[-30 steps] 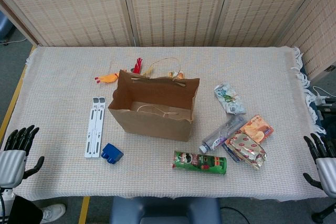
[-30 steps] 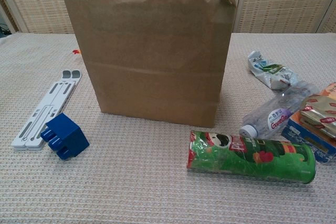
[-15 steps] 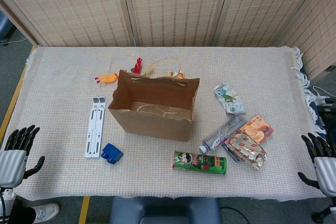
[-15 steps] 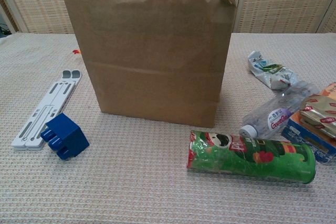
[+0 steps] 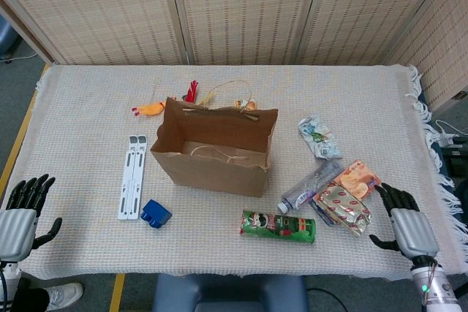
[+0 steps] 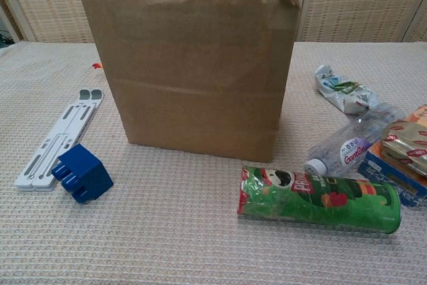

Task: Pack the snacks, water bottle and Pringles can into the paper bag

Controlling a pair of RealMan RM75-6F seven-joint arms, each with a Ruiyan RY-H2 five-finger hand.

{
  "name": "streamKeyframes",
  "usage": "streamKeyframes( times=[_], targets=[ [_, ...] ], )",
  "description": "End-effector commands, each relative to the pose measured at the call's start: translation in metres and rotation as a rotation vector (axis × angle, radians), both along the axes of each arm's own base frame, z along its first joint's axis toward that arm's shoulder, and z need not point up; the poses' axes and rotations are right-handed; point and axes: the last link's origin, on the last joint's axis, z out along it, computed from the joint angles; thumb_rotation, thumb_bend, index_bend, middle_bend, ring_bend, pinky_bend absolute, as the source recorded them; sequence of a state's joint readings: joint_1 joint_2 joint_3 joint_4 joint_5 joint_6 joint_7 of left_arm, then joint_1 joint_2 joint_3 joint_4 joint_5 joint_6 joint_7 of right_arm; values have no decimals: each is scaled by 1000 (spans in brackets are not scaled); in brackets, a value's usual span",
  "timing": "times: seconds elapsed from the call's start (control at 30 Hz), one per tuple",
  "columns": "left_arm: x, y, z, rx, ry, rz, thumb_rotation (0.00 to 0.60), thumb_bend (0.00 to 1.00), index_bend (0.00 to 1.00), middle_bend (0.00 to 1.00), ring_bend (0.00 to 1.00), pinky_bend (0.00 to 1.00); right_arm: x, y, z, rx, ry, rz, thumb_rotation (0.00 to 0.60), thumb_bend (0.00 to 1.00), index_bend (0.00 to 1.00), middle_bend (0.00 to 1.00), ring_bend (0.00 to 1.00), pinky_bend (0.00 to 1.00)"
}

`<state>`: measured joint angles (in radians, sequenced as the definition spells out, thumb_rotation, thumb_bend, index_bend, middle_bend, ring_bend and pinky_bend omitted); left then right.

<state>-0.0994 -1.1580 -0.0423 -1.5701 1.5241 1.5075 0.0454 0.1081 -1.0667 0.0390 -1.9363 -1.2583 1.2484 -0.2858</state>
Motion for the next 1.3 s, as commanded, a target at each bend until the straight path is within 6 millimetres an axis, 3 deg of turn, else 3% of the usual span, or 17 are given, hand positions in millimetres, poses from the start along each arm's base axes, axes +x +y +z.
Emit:
streamKeyframes(
  times=[0.03,0.33,0.47,0.53,0.63,0.73,0.83,1.03,1.2,1.3],
  targets=[
    [0,0,0,0,-1,0,600,367,0,0,0,0,27,-29,-36,30,1,17,600,93,0,0,0,0],
    [0,1,0,-6,-1,-1,600,367,0,0,0,0,43,-40,-70,98,10,7,600,93,0,0,0,0],
    [0,1,0,-7,-1,-2,600,367,0,0,0,0,43,-41,-79,113,40,0,600,93,0,0,0,3],
    [0,1,0,-8,-2,-2,600,368,0,0,0,0,40,-41,-82,118,54,-10,600,93,11,15,14,50],
    [0,1,0,-8,-1,-2,600,367,0,0,0,0,34,-41,-83,118,89,-20,600,147,156,148,156,238],
    [0,1,0,-8,-1,-2,600,367,0,0,0,0,31,-41,-82,95,114,-16,600,280,443,360,413,565],
    [0,1,0,-8,-1,-1,600,367,0,0,0,0,29,-41,-79,74,121,-12,600,340,616,503,575,700],
    [0,1,0,-7,-1,-1,600,366,0,0,0,0,39,-46,-61,-1,49,20,600,368,698,541,607,715],
    [0,1,0,-8,-2,-2,600,367,0,0,0,0,66,-60,-23,-113,-32,83,600,371,698,541,607,715],
    [0,1,0,-9,-3,-2,600,367,0,0,0,0,93,-72,6,-197,-88,141,600,371,698,541,607,716]
  ],
)
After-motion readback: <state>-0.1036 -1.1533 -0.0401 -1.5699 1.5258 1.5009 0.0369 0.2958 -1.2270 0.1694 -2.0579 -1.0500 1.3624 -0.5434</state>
